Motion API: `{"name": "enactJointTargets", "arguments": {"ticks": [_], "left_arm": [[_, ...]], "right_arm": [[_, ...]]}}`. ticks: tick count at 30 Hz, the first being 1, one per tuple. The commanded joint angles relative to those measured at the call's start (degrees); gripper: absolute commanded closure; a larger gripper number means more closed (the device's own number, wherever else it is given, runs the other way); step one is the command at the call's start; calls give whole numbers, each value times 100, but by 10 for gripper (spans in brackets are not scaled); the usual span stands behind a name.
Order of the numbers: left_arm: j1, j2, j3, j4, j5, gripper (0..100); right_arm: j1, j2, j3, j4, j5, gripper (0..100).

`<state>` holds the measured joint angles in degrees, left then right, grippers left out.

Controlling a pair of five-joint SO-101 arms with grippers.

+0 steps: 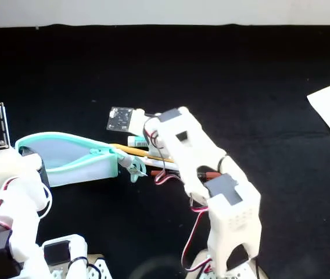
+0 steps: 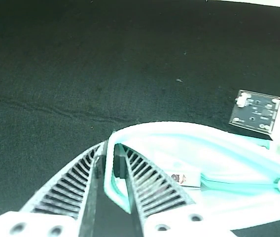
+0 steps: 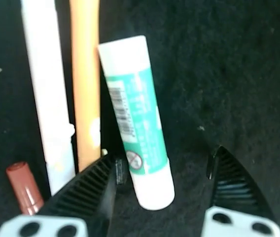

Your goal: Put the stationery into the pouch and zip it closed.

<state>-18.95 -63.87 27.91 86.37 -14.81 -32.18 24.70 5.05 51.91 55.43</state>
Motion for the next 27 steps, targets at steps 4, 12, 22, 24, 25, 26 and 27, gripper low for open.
{"name": "enactJointTargets", "arguments": {"ticks": [4, 12, 22, 24, 25, 26, 27], "left_arm": [[84, 119, 40, 193, -26, 993], [84, 119, 40, 176, -26, 993], [119, 75, 268, 105, -26, 993], [119, 66, 251, 62, -26, 993], [119, 66, 242, 62, -26, 993], [119, 66, 242, 62, -26, 993], [119, 66, 242, 62, -26, 993]], "right_arm": [[-198, 1112, -1244, 505, 185, 784], [374, 1473, -3090, 1165, -1336, 990], [831, 1464, -6835, 2782, -4246, 992], [681, 1473, -7925, 3240, -4563, 992], [567, 1481, -8479, 3512, -4633, 992], [426, 1481, -9007, 3793, -4686, 992], [277, 1481, -9534, 4066, -4695, 992]]}}
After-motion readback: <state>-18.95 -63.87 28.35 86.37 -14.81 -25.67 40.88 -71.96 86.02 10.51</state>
